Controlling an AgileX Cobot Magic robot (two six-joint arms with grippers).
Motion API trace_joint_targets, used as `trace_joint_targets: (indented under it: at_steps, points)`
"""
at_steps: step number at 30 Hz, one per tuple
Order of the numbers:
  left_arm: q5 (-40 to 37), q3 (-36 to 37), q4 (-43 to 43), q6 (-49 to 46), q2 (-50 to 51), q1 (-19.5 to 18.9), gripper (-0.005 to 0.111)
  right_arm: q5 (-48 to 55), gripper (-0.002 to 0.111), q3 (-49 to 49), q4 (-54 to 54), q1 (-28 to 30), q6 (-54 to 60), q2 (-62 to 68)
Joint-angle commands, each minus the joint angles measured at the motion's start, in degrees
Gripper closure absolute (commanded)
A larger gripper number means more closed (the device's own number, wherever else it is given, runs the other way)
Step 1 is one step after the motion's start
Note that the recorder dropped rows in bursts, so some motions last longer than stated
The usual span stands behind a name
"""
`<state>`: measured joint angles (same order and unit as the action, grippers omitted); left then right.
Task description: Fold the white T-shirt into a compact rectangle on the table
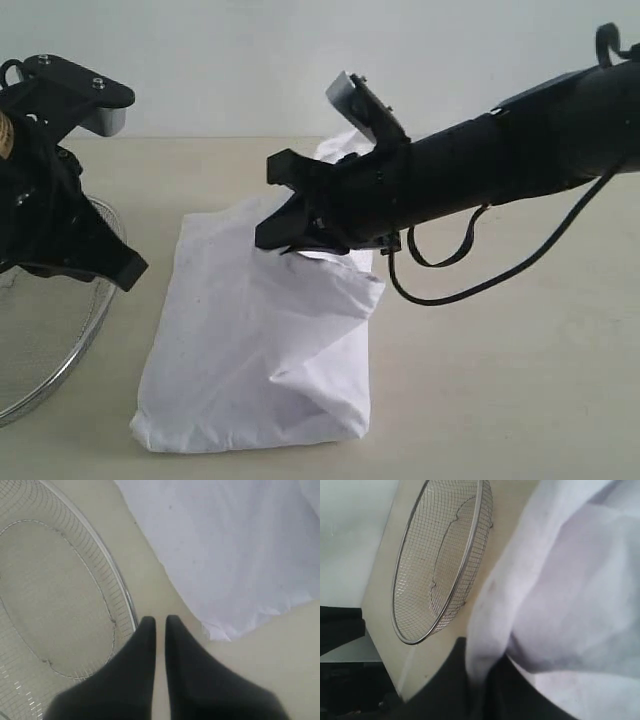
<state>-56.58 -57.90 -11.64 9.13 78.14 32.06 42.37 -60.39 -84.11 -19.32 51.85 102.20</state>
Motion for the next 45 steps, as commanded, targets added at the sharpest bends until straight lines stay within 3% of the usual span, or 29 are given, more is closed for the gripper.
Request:
trace_joint_targets:
  at_steps: [1, 16, 29, 32, 37, 38, 42, 45]
  points:
    - [-0.8, -0.4, -0.2, 0.7, -0.4, 0.5, 0.102, -1.7, 0.108, -1.4, -1.3, -3.1, 0.5, 1.3]
    - [-1.8, -0.4, -0.4, 0.7, -0.5, 0.5, 0.102, -4.7, 0.108, -6.6, -1.3, -9.8, 0.1, 8.5]
    - [-1.7, -0.4, -0.4, 0.7, -0.5, 0.5, 0.102, -6.2, 0.108, -6.6, -2.6, -11.1, 0.2, 10.3]
    - [-1.6, -0.4, -0.4, 0.7, -0.5, 0.5, 0.102, -5.2, 0.093, -6.6, -2.6, -11.1, 0.3, 10.3]
    - [-1.6, -0.4, -0.4, 0.9, -0.5, 0.5, 0.102, -2.5, 0.050, -6.6, -2.6, -11.1, 1.7, 10.3]
    - [-1.6, -0.4, -0.3, 0.8, -0.5, 0.5, 0.102, -2.3, 0.046, -6.6, -2.6, -11.1, 1.9, 10.3]
    - [-1.6, -0.4, -0.2, 0.8, -0.5, 0.5, 0.102, -2.1, 0.047, -6.6, -2.6, -11.1, 2.1, 10.3]
    - [-1.7, -0.4, -0.2, 0.8, -0.5, 0.5, 0.102, -1.7, 0.056, -6.6, -2.6, -11.1, 3.1, 10.3]
